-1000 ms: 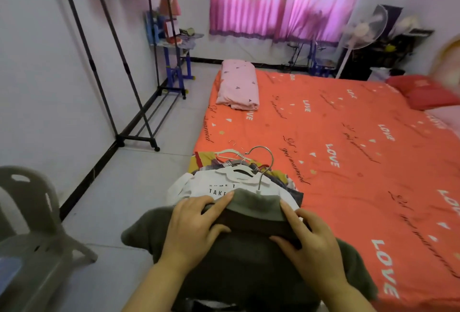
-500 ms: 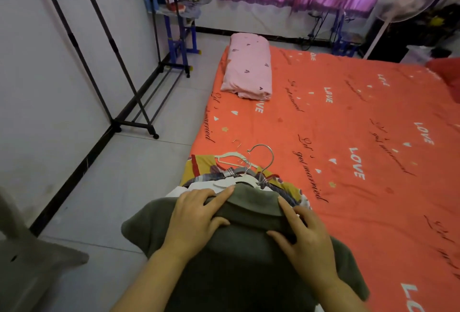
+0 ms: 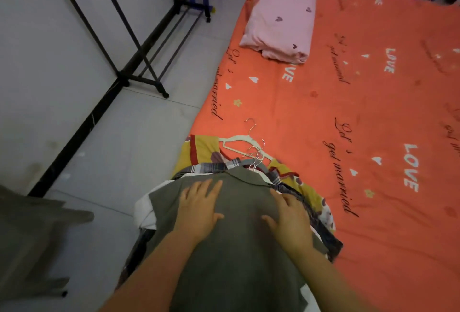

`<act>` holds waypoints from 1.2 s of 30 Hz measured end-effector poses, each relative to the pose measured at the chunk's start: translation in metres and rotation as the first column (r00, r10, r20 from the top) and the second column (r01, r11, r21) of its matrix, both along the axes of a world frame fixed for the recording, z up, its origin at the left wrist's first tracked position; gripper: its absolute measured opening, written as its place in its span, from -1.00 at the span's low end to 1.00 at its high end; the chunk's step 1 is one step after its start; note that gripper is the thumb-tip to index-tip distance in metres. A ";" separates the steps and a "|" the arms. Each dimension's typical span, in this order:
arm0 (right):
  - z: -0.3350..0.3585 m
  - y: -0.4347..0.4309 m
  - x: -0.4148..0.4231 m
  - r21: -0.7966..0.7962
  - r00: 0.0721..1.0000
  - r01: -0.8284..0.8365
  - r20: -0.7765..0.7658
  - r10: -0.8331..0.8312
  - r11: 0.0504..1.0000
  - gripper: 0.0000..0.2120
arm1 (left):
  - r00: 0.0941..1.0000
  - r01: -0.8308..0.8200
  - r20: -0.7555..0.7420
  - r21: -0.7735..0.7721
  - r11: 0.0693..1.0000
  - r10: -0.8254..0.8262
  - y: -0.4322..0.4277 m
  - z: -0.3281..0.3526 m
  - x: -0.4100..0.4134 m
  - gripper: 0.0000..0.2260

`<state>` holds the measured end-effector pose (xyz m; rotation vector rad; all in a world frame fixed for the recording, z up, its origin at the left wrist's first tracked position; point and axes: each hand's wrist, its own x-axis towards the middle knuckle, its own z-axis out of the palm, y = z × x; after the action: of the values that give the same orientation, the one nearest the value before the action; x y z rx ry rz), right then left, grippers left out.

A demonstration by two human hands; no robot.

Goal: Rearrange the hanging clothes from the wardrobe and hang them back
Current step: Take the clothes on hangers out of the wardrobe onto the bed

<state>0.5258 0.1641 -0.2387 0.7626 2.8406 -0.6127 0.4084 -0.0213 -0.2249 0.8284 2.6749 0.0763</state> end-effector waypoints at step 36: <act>0.258 -0.575 0.097 0.123 -0.070 -0.989 0.100 0.992 -0.082 -0.62 | 0.194 -0.970 -0.239 0.101 0.223 0.951 -0.535 0.245 0.401 -0.59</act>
<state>0.6233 -0.4104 0.0192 -1.4681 2.3962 -0.0459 0.8091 -0.5565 0.0196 -1.1370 2.9106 0.1731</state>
